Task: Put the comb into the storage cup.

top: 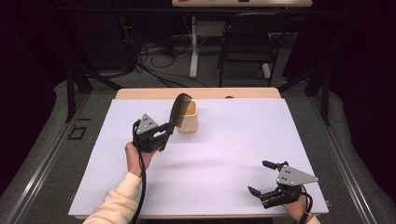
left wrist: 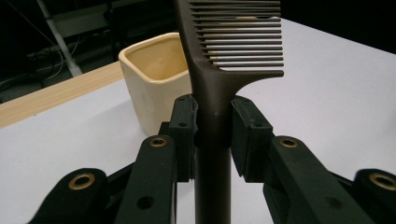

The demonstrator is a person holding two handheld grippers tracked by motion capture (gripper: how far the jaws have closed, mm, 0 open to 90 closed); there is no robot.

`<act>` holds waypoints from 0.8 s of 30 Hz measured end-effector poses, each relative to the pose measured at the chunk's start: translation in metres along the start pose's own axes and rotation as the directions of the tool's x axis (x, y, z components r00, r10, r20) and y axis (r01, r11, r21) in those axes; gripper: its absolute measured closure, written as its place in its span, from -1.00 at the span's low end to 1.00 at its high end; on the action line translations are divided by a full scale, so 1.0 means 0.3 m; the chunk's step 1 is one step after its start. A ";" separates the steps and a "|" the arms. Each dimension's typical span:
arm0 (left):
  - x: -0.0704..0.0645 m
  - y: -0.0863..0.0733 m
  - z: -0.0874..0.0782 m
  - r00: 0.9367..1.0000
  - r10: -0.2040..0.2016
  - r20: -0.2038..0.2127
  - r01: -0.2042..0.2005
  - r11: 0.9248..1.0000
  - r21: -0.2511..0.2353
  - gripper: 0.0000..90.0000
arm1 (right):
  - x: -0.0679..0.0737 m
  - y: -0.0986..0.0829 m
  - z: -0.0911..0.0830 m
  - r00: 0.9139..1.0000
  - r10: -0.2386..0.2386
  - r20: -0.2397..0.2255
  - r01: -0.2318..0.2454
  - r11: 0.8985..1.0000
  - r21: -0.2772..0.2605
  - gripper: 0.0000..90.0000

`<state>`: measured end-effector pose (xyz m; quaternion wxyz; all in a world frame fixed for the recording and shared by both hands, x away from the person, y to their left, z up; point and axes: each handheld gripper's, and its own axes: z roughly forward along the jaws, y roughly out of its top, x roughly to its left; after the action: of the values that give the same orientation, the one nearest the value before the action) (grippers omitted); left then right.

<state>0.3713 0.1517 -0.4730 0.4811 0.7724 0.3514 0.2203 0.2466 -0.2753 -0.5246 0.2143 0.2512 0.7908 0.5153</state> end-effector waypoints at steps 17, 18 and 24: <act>0.006 0.034 0.020 1.000 -0.009 0.016 0.009 1.000 -0.008 0.60 | 0.002 0.001 -0.001 1.000 -0.005 0.001 0.005 1.000 0.002 -0.99; 0.006 0.034 0.020 1.000 -0.009 0.016 0.009 1.000 -0.008 0.60 | 0.002 0.001 -0.001 1.000 -0.004 0.001 0.004 1.000 0.002 -0.99; 0.008 0.048 0.032 1.000 -0.008 0.022 0.008 1.000 -0.008 0.60 | 0.002 0.001 -0.002 1.000 0.000 0.002 0.000 1.000 0.000 -0.99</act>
<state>0.3842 0.1437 -0.4642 0.4889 0.7714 0.3484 0.2111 0.2458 -0.2751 -0.5241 0.2150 0.2515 0.7907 0.5151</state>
